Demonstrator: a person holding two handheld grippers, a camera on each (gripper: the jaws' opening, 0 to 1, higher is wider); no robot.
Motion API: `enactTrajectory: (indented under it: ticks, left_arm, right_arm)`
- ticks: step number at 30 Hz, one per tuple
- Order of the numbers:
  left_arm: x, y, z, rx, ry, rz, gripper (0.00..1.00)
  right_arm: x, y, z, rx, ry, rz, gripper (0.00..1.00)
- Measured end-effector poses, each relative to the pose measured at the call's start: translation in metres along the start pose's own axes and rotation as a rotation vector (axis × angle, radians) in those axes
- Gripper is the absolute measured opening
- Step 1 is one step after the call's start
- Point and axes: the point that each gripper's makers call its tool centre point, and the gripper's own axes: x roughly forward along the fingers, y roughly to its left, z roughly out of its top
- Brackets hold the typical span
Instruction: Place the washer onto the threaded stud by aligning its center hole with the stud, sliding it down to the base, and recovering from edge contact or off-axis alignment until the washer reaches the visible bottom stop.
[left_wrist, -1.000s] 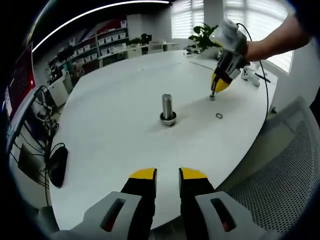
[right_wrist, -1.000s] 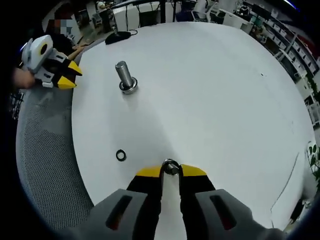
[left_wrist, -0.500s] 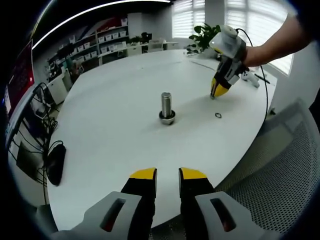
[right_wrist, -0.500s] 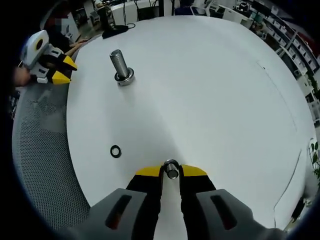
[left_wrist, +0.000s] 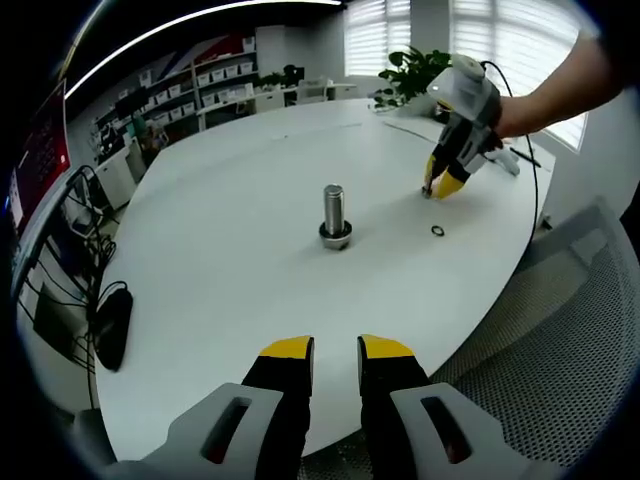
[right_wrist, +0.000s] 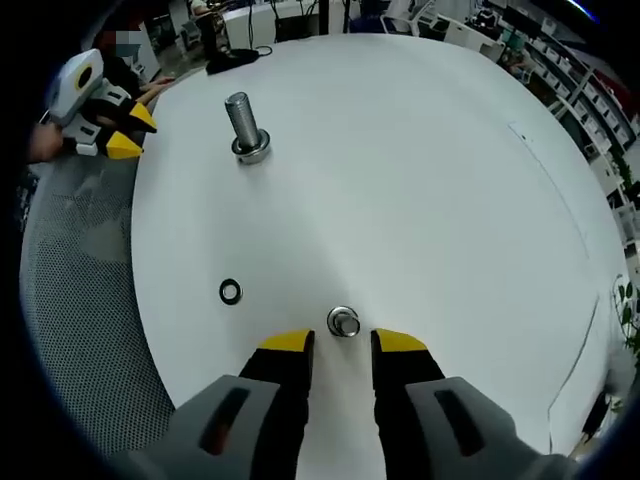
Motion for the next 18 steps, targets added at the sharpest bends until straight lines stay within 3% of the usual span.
enactTrajectory:
  ticks: [10,18]
  left_arm:
    - [-0.001,-0.002,0.005,-0.017,-0.025,-0.012,0.17]
    - [0.000,-0.002,0.002,-0.014,-0.013,-0.009,0.17]
  right_arm:
    - [-0.008,0.006,-0.010,0.019,-0.015,-0.012,0.30]
    - [-0.011,0.019,-0.015,0.031,-0.023,-0.005,0.31]
